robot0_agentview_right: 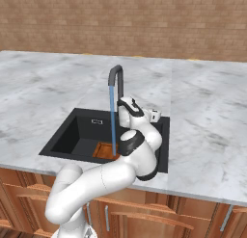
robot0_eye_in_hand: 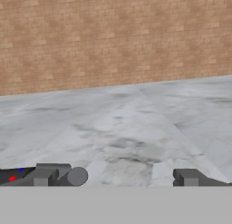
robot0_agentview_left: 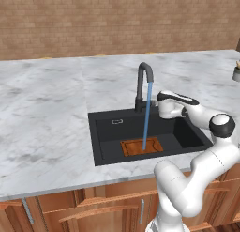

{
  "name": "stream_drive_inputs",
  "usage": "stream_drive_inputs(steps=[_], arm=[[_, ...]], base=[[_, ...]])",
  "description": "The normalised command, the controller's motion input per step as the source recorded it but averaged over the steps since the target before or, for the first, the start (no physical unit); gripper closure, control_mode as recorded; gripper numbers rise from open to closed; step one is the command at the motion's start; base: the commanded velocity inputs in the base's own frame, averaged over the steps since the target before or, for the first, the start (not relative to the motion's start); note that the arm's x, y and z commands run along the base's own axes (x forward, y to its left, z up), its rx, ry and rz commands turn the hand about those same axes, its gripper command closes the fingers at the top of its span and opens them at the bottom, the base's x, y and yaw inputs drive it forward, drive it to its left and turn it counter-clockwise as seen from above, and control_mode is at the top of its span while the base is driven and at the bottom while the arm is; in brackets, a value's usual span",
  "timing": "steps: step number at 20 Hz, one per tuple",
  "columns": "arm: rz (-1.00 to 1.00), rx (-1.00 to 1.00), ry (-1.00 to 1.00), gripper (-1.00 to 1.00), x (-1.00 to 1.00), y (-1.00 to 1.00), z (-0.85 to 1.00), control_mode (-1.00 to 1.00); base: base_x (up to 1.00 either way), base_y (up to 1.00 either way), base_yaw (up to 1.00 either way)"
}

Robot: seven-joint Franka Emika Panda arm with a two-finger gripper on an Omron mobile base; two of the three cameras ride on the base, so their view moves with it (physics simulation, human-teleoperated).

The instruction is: Turn on the sink faucet with hot water and rinse the cutting board for ten seconds, then turn off the faucet. Push the cutting board to reach the water if necessary.

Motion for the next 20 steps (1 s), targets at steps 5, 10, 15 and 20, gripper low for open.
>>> stream_drive_inputs(steps=[5, 10, 15, 20], arm=[[0.00, 0.00, 0.00, -1.00, 0.00, 0.00, 0.00, -1.00], [0.00, 0.00, 0.00, -1.00, 0.00, 0.00, 0.00, -1.00], [0.00, 0.00, 0.00, -1.00, 0.00, 0.00, 0.00, -1.00], [0.00, 0.00, 0.00, -1.00, 0.00, 0.00, 0.00, -1.00]], base=[[0.00, 0.00, 0.00], [0.00, 0.00, 0.00], [0.00, 0.00, 0.00], [0.00, 0.00, 0.00]])
